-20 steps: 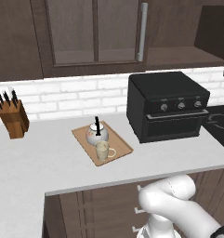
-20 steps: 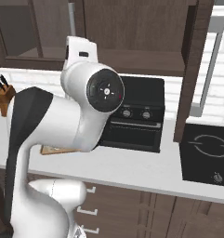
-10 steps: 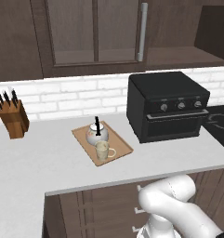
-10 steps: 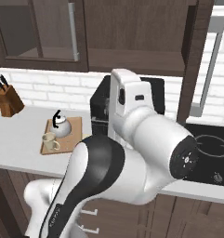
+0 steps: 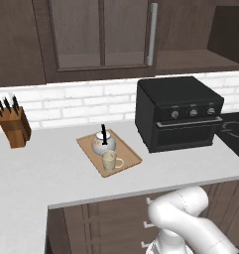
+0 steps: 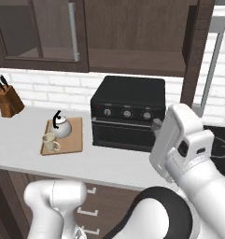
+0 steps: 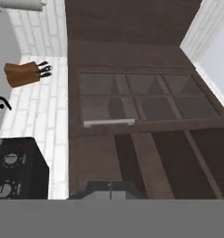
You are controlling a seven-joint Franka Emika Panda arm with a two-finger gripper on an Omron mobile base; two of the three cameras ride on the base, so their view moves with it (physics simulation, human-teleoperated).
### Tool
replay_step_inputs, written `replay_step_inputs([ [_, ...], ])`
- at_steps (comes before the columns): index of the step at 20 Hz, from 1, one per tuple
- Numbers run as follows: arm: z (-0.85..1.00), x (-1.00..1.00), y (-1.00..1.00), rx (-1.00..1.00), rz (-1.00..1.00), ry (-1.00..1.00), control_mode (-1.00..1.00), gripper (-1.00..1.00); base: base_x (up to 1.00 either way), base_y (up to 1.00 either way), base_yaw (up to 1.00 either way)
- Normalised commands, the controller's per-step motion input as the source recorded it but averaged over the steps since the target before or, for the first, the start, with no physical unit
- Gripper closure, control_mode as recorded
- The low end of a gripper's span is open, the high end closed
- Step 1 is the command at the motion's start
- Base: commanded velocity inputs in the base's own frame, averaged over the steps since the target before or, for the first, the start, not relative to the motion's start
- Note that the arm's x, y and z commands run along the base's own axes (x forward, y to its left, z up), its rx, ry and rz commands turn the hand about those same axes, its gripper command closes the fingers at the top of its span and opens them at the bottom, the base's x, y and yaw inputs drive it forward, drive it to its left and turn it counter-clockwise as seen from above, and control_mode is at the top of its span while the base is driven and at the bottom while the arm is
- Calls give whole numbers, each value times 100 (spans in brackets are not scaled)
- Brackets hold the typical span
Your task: Pick the kettle from the counter and place it on the tray. Then pick the mug from the cabinet and place it on the tray. Then close the cabinet doors.
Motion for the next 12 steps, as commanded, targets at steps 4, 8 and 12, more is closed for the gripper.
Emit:
replay_step_inputs([
  [4, -48, 1, -97, 1, -5, -16, -100, 100, 0, 0, 0],
  [8, -39, 28, -72, 0, 0, -5, -100, 100, 0, 0, 0],
  [12, -21, 23, -83, 0, 0, -7, -100, 100, 0, 0, 0],
])
